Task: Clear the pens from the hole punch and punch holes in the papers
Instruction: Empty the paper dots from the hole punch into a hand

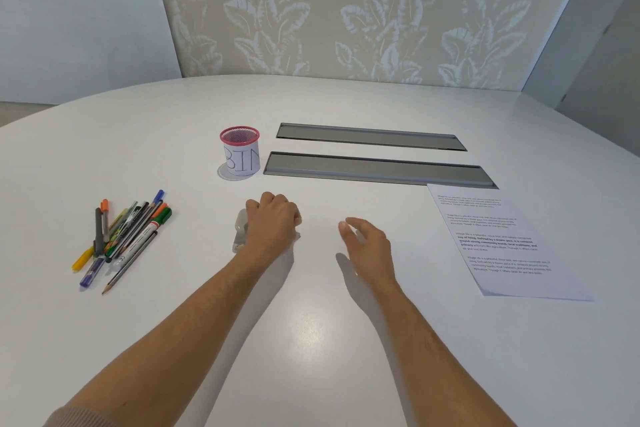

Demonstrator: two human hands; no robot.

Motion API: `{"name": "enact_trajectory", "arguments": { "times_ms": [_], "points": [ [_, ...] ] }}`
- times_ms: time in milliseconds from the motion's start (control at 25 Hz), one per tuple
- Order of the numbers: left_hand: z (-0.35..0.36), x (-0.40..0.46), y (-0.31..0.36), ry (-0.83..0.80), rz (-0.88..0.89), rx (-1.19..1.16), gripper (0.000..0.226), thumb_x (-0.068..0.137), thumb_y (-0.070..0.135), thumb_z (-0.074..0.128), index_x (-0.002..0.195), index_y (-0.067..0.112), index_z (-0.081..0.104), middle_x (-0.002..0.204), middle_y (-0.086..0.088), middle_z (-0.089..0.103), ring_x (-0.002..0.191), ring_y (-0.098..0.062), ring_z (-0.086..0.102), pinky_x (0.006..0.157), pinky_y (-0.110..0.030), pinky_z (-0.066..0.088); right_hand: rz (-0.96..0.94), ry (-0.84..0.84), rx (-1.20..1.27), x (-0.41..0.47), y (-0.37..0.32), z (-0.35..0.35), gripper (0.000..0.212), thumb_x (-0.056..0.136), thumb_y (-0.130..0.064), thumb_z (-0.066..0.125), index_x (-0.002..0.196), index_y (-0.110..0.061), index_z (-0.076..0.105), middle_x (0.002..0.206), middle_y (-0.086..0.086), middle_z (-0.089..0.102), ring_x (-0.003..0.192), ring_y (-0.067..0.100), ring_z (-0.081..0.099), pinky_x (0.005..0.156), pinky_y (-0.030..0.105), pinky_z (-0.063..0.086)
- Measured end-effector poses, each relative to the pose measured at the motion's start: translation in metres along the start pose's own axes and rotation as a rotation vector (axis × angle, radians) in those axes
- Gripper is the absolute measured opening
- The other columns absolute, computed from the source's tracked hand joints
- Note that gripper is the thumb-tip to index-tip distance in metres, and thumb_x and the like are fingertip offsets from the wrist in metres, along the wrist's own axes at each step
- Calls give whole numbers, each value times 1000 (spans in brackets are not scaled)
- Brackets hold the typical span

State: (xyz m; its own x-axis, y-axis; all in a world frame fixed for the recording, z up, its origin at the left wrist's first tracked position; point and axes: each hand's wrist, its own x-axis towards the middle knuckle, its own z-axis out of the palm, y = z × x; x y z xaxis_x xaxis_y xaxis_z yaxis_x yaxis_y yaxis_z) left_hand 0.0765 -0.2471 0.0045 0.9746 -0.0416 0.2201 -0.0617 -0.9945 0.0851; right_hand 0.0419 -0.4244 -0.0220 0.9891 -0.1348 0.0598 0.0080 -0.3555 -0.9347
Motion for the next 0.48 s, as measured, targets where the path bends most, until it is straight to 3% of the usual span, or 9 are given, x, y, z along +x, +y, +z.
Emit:
{"name": "enact_trajectory", "arguments": {
  "times_ms": [120, 240, 320, 480],
  "points": [
    [-15, -4, 18, 55, 18, -202, 14, 96, 28, 57, 100, 27, 70, 110, 4, 65, 110, -22, 47, 84, -39, 30, 180, 73, 581, -5, -16, 2, 19, 95, -37, 59, 99, -21, 69, 113, 1, 70, 105, 14, 63, 97, 33, 51],
    [-27, -14, 35, 75, 91, -318, 18, 97, 33, 55, 104, 26, 70, 113, 5, 66, 113, -21, 47, 88, -39, 32, 304, 27, 966, -5, -23, 7, 36, 98, -39, 52, 110, -8, 66, 119, 12, 68, 113, 20, 64, 103, 36, 48],
    [-33, -21, 43, 74, 156, -353, 19, 97, 35, 54, 105, 27, 69, 113, 6, 66, 114, -20, 47, 88, -37, 30, 361, 12, 1157, -7, -25, 9, 42, 99, -39, 51, 115, -3, 64, 117, 14, 67, 106, 22, 67, 100, 36, 50],
    [-36, -35, 53, 65, 266, -342, 17, 97, 29, 51, 100, 26, 68, 107, 7, 65, 108, -19, 48, 81, -34, 29, 421, -41, 1332, -15, -27, 15, 47, 99, -41, 43, 116, -3, 64, 85, 6, 72, 68, 11, 64, 67, 21, 50]
  ]
}}
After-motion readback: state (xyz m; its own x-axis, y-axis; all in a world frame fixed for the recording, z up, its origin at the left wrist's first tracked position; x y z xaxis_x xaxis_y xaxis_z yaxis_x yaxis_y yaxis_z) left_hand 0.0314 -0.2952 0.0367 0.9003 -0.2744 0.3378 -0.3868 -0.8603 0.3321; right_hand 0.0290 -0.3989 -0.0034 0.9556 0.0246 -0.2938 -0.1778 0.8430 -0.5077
